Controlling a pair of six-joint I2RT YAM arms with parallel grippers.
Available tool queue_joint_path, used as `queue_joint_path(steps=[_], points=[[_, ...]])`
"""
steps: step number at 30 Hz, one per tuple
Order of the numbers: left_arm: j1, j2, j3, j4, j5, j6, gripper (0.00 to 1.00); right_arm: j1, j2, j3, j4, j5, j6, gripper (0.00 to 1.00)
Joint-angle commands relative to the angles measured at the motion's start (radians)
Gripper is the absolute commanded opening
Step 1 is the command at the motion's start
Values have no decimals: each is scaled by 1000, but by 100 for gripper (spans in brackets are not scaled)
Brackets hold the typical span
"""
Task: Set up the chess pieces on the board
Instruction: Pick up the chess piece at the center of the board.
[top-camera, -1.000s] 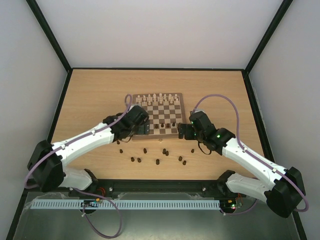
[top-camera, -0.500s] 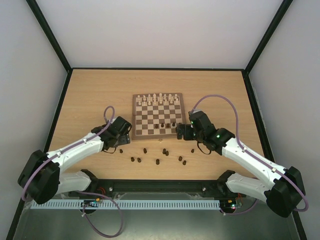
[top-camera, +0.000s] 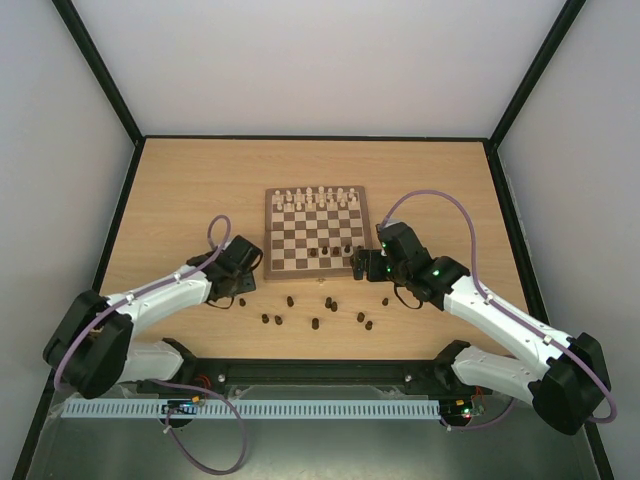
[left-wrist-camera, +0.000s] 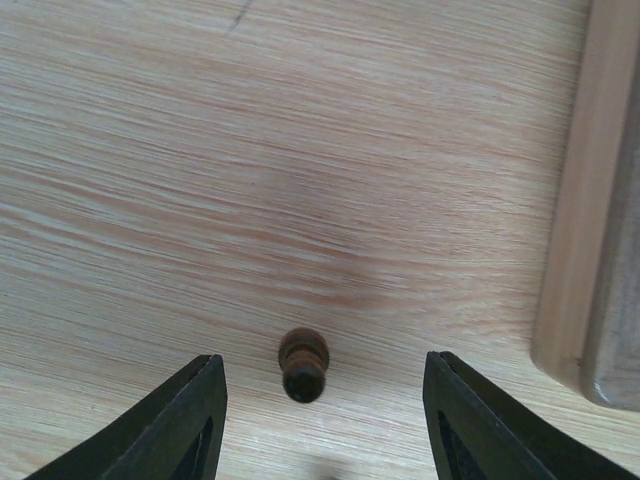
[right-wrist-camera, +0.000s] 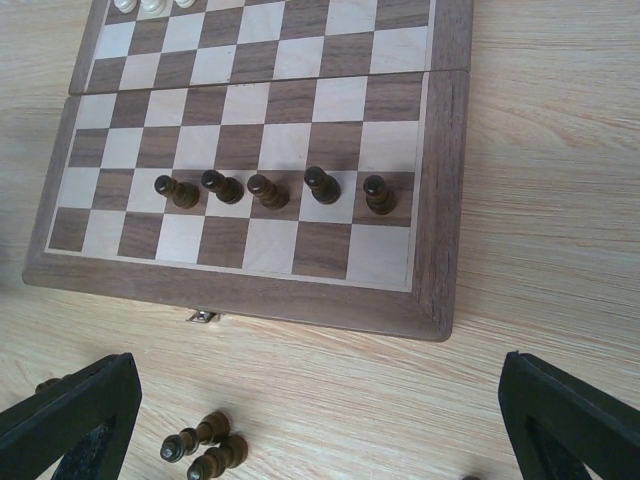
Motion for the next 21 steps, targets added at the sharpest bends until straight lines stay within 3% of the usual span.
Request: queue_joint_path(steps=[1,4,11,16,21], points=[[30,12,-30,35,15,-14,57,-4,6,-15,4,-8,-14,99],[44,15,-38,46,21,-8,52,-3,4,-17,6,-8,-14,99],[45,33,-48,61,30,-6,33,-3,0,-19,6,-6,-14,99],[46,41,-52,65,31,-5,31,-3,1,-19,6,-8,-14,99],[46,52,-43,66,29,2,19,-3,1,-20,7,-8,-14,99]])
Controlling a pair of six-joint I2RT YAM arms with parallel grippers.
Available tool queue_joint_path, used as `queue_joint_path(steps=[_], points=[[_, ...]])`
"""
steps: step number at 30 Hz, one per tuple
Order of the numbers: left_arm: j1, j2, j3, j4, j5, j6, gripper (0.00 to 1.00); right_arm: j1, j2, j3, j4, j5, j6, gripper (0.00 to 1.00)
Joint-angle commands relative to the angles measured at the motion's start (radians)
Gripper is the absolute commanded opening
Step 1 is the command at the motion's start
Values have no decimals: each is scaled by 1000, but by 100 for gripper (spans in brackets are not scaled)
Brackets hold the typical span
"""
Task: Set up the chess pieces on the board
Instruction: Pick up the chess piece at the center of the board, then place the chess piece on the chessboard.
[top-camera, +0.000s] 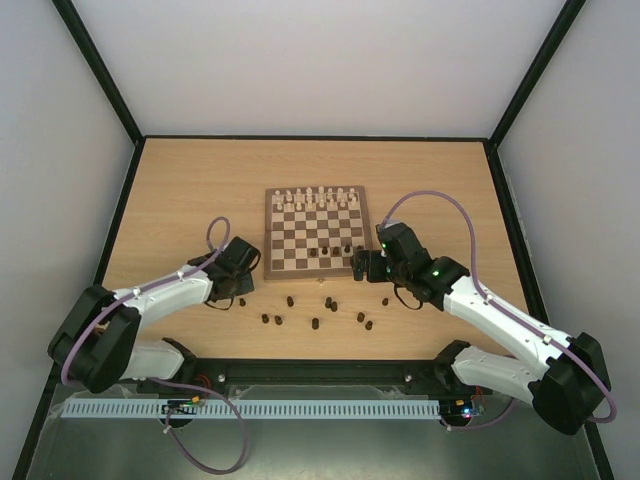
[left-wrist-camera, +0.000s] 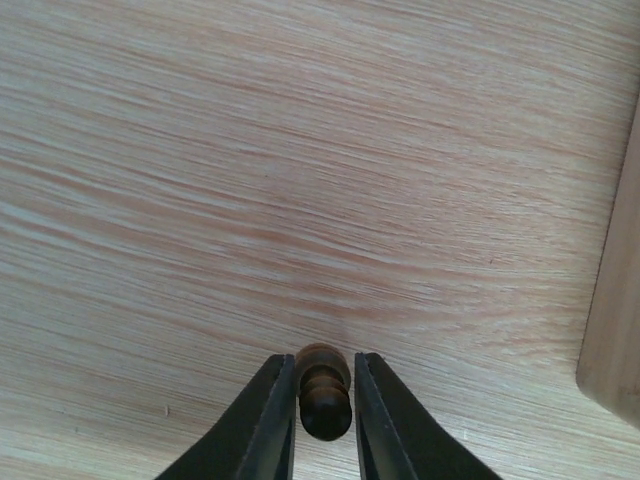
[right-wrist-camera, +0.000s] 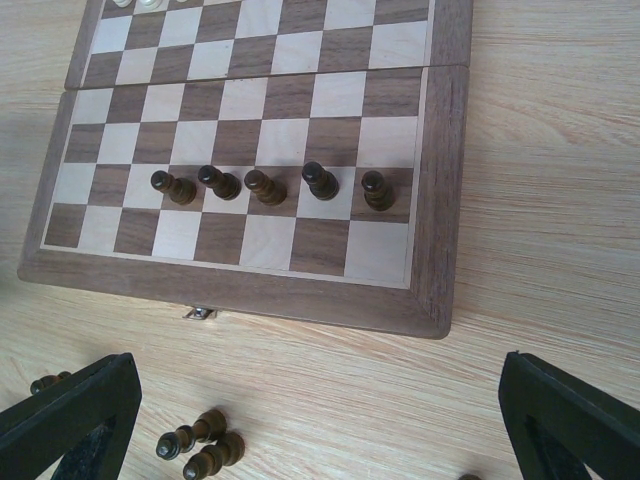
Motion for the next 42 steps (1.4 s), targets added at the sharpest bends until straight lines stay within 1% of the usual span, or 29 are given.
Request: queue_joint_path(steps=[1,4,7,9,13,16,21,28,34,42], points=[[4,14,2,-4,-5,5,17,-3,1,-14,5,-3,-11,99],[3,13,15,-16,-15,9,11,-3,-1,-14,5,-5,-11,99],[1,11,46,-48,-23,24,8,-3,1,-14,5,-7,-11,99],[-9,0,82,-84,-39,34,8,-3,0,-14,5,-4,-11,99],[-34,1,217,-153,-45,75,8,-3,5,-13,5,0,-11,99],[-73,62,329,-185,-47,103,9,-3,10,-10,1,8,-9,99],[-121,219,475,-170,-5,151,9,-3,5,-9,-5,26,-8,99],[-183,386,603,-142,32,184,9,-3,9,-6,-9,42,-5,99],[-212,471,655,-117,54,189,10,-3,18,-5,-10,45,-5,99],[-215,521,679,-103,73,197,11,-3,21,-4,-9,43,-4,99]])
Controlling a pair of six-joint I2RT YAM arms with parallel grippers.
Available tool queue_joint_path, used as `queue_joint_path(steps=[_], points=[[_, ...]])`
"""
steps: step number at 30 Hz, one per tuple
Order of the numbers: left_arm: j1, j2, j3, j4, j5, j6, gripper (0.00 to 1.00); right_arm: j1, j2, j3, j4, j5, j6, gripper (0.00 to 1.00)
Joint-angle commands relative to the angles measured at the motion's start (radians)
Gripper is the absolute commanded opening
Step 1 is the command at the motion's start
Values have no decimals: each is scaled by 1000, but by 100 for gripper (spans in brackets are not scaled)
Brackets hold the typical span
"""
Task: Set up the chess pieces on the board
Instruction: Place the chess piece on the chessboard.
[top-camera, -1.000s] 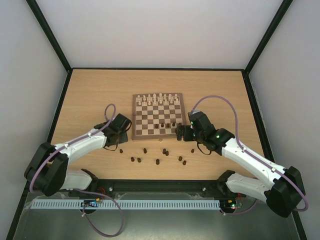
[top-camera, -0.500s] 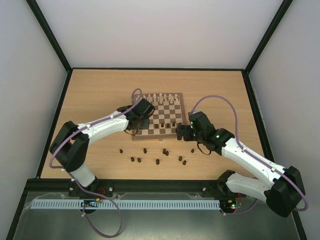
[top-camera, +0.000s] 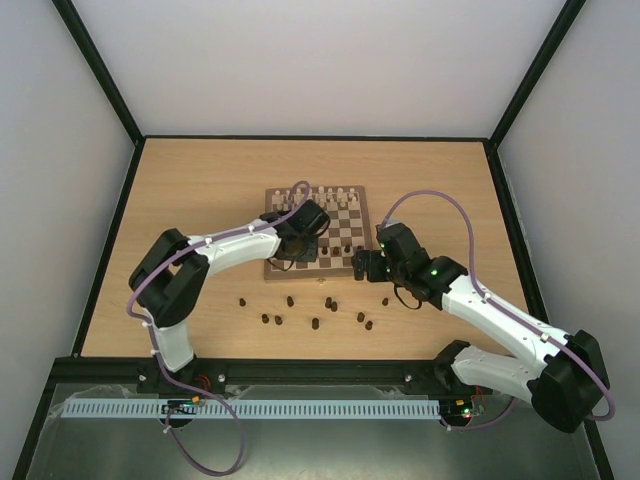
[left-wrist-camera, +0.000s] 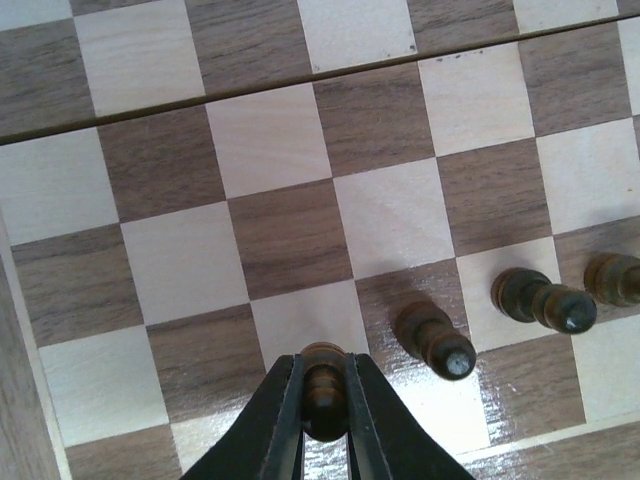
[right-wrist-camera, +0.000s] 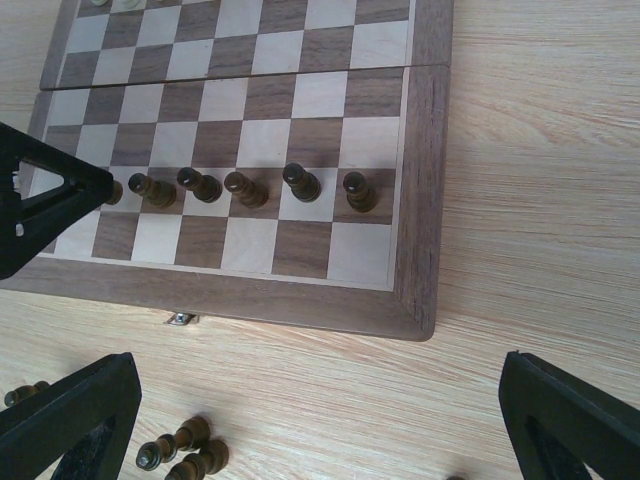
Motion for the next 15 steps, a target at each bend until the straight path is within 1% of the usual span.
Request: queue_joint_path(steps=[1,15], points=[[-4,24,29,1,15,13,11,-3,6,-3,-8,12,-6,99],[-4,40,33,0,1,13,14,-3,4,-7,-6,7,-6,99]])
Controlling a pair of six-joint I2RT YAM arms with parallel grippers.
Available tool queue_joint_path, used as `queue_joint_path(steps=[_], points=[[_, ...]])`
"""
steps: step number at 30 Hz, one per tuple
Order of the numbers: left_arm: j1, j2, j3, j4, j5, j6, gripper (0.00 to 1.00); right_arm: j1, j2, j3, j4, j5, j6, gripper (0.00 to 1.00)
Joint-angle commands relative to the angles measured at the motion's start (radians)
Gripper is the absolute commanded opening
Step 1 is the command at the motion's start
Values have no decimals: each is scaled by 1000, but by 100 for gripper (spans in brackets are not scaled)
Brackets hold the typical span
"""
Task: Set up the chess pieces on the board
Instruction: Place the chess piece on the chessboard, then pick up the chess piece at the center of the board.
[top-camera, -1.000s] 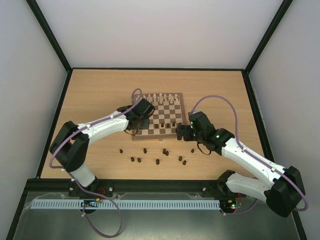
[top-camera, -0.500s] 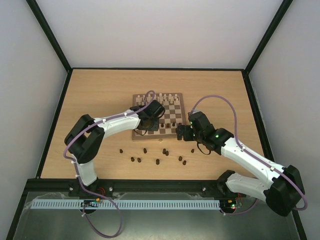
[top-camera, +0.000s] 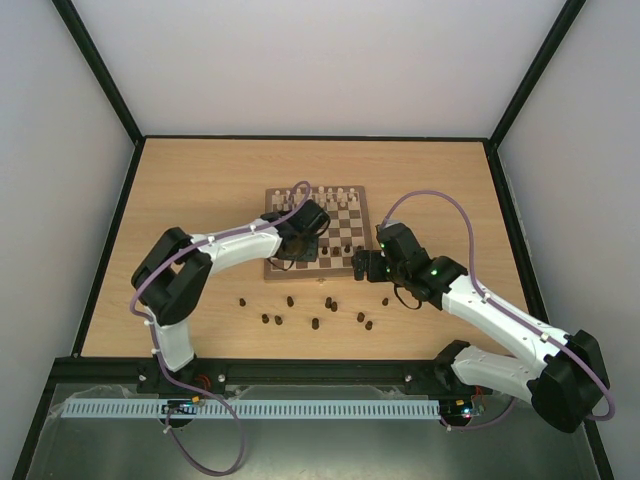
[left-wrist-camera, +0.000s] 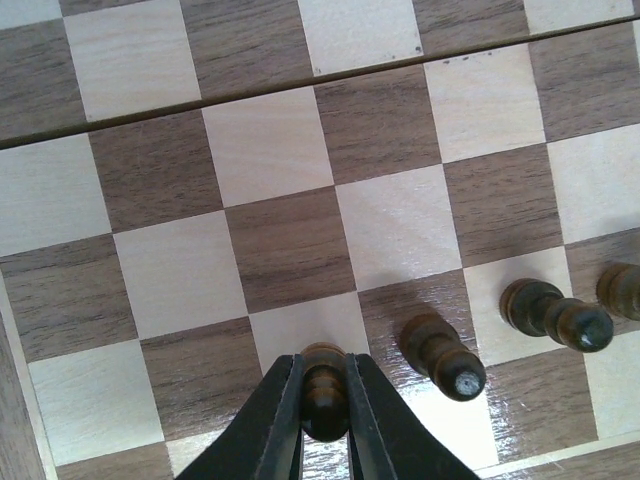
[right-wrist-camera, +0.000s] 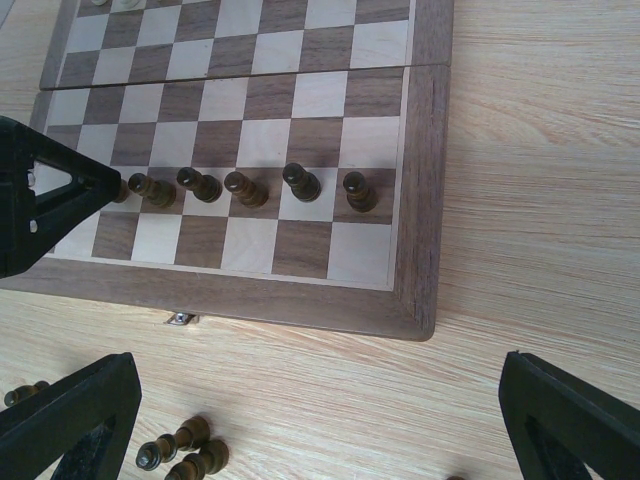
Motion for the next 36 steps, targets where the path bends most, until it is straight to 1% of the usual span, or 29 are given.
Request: queue_joint_path(steps=[1,7,10,12,20,25,29,34,36], points=[[-4,21,28,-14,-7,6,14,-3,5,-7,-5,7,-6,99],[-3,24,29,-16,-11,7,16,-3,4,-6,-5,6,-6,99],[-4,26,32,-15,-11,8,21,-3,2,-7,-5,6,-6,99],[-3,25,32,-16,-9,9,26,-3,3,-7,-5,5,-6,99],[-6,-18,39,-35,-22,5,27,-4,2,-7,-5,2,-6,99],[-10,-124,40,-87,-71,-1,29,-3,5,-5,-6,5,-6,99],[-13,-264,9,-101,-87,3,39,-3,16,-3,-7,3,-8,99],[-22,-466,-124,-42,-93,5,61,-3,30,5,-8,3,-8,99],[-22,-544,-195,-7,-83,1,68,-3,37,11,-12,-6,-8,99]])
